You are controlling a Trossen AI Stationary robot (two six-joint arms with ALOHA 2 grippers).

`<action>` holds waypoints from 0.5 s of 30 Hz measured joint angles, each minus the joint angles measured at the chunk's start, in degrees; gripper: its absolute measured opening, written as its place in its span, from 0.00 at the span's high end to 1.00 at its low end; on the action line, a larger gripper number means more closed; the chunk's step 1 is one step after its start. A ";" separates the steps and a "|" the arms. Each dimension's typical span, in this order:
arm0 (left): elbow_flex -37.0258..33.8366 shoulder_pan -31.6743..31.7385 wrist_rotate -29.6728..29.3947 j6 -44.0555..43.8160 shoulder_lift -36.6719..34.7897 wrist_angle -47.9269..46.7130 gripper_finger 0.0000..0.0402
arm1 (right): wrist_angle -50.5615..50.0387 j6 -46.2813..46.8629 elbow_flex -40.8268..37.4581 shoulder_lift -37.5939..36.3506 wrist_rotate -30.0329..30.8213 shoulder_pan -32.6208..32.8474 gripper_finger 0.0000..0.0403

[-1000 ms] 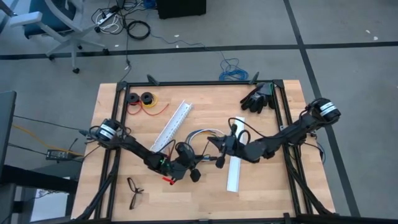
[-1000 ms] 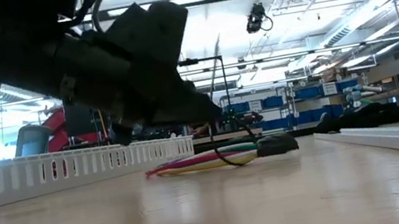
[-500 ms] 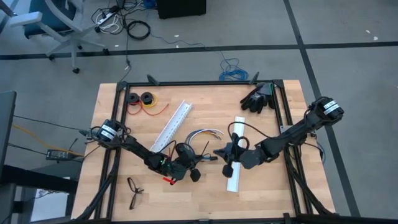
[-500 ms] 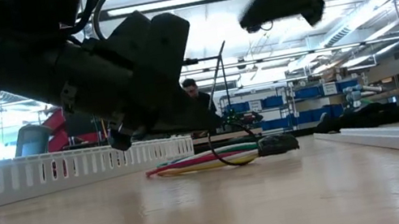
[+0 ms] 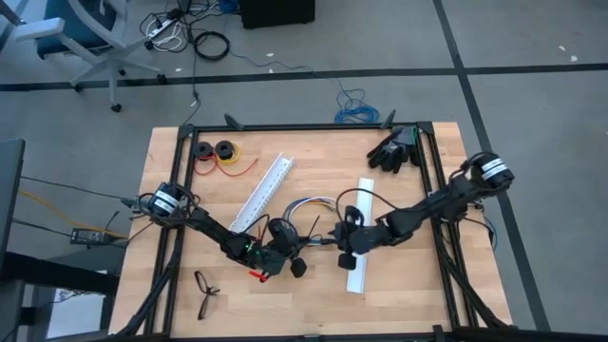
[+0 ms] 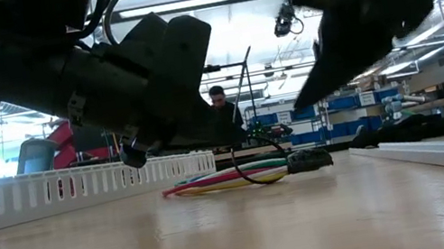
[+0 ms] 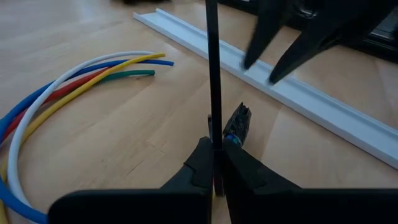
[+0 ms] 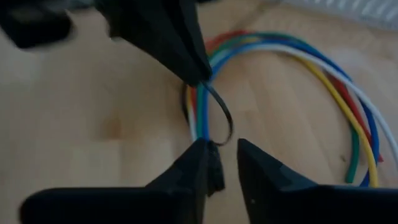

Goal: Ziptie cables
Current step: Wrap the cable wires together using the black zip tie

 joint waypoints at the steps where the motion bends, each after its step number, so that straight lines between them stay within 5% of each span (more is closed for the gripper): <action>1: 0.00 0.00 -0.01 0.10 0.00 -0.01 0.94 | 0.08 0.00 0.00 0.95 -0.04 -0.31 0.76; 8: 0.00 0.10 0.03 2.29 -0.02 -0.46 0.94 | 4.45 -1.77 -0.02 4.62 -4.64 -1.52 0.61; 15: 0.02 0.50 0.16 3.20 -0.02 -0.69 0.94 | 4.18 -1.99 -0.02 7.02 -6.92 -2.25 0.59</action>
